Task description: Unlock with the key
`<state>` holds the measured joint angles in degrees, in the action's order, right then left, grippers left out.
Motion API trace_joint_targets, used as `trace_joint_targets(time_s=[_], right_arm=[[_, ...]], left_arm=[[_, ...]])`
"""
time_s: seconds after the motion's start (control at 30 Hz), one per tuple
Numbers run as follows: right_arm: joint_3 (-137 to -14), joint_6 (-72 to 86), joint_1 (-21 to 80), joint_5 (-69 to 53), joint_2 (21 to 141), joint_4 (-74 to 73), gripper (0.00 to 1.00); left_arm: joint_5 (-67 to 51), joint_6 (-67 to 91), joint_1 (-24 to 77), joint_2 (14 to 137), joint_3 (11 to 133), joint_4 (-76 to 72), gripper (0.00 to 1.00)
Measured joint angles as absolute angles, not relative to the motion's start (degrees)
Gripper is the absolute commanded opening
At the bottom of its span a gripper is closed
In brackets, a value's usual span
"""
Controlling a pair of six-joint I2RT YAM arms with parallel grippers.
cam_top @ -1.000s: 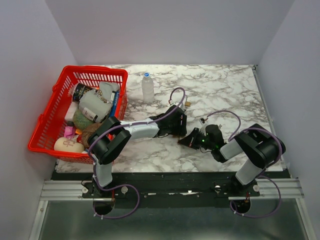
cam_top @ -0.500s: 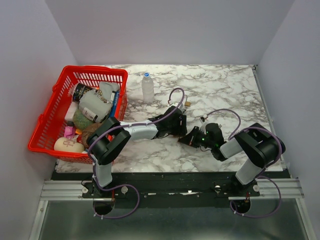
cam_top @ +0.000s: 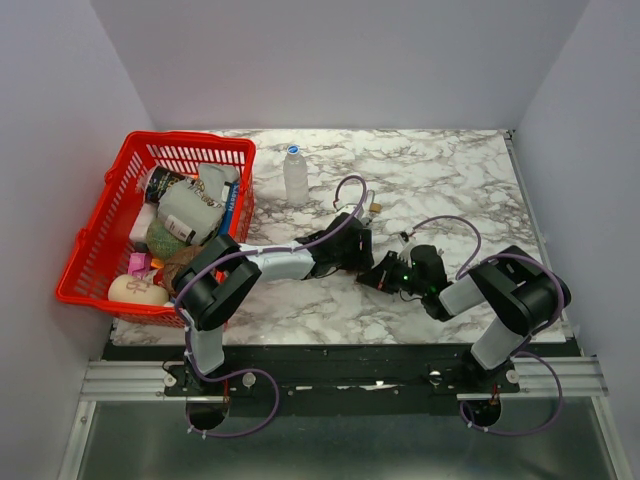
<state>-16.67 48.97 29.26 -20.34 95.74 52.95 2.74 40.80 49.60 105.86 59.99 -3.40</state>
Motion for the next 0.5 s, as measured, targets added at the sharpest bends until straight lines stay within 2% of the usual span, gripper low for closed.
trace_joint_targets(time_s=[0.5], right_arm=[[-16.38,44.95,29.32,-19.05,98.39,58.70,0.01]], left_arm=[[3.86,41.17,49.50,105.86,59.96,-4.12,0.00]])
